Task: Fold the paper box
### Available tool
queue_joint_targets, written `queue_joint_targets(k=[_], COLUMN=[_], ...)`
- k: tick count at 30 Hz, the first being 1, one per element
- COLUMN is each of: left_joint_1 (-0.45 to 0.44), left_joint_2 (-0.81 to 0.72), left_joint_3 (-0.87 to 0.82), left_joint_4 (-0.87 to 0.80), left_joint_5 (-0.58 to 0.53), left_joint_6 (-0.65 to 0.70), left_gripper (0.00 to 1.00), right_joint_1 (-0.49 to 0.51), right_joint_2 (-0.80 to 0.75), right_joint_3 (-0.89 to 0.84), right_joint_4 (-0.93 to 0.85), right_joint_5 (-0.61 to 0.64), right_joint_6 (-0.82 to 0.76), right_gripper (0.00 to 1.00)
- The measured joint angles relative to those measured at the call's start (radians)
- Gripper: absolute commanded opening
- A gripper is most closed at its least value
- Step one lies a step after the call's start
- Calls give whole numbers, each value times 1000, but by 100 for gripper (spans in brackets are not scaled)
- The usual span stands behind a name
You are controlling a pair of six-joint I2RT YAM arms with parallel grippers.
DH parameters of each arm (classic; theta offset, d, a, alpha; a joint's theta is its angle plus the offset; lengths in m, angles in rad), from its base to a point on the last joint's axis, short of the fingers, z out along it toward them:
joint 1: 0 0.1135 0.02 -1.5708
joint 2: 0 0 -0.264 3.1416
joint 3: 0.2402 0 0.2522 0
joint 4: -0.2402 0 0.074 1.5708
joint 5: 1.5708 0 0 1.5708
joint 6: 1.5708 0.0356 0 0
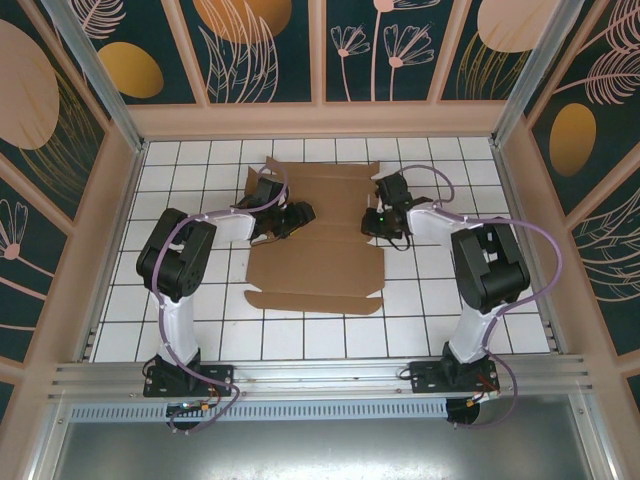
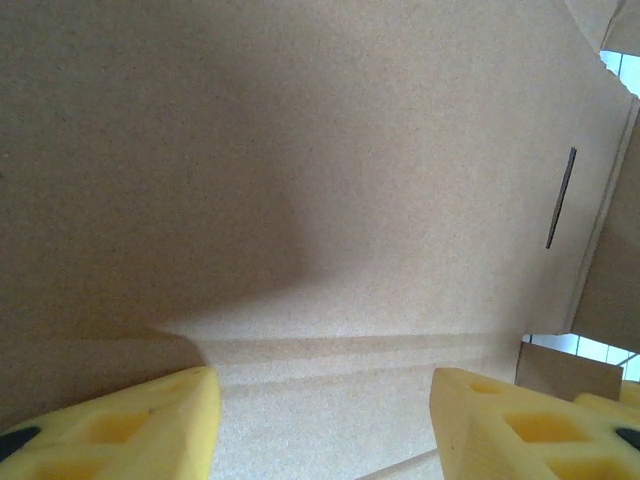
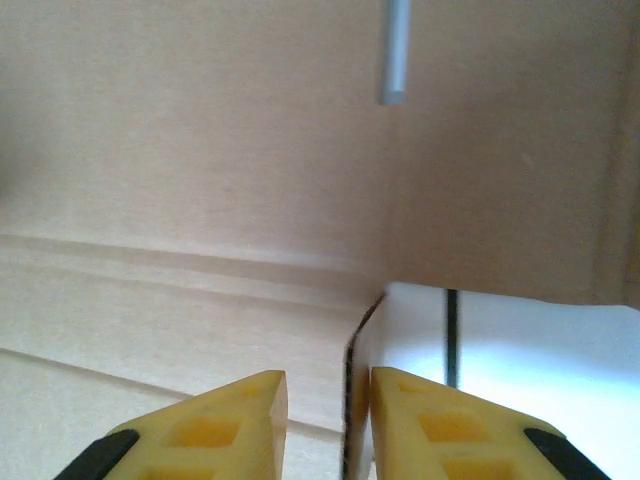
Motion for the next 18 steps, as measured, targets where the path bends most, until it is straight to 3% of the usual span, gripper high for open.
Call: queue_joint_targets(k=[14,18], left_joint_1=[0,-2], left_joint_2=[0,-2], left_joint_3=[0,5], left_joint_4=[0,-12], left_joint_5=[-1,-5], left_joint_6=[4,26], left_gripper=[58,58], right_joint_1=[62,63], right_joint_2=[129,113], right_joint_3=[97,98], right_joint_4=[-24,-28], right_joint_5=[31,32], right_joint_6=[-21,-22], right_gripper=[41,54])
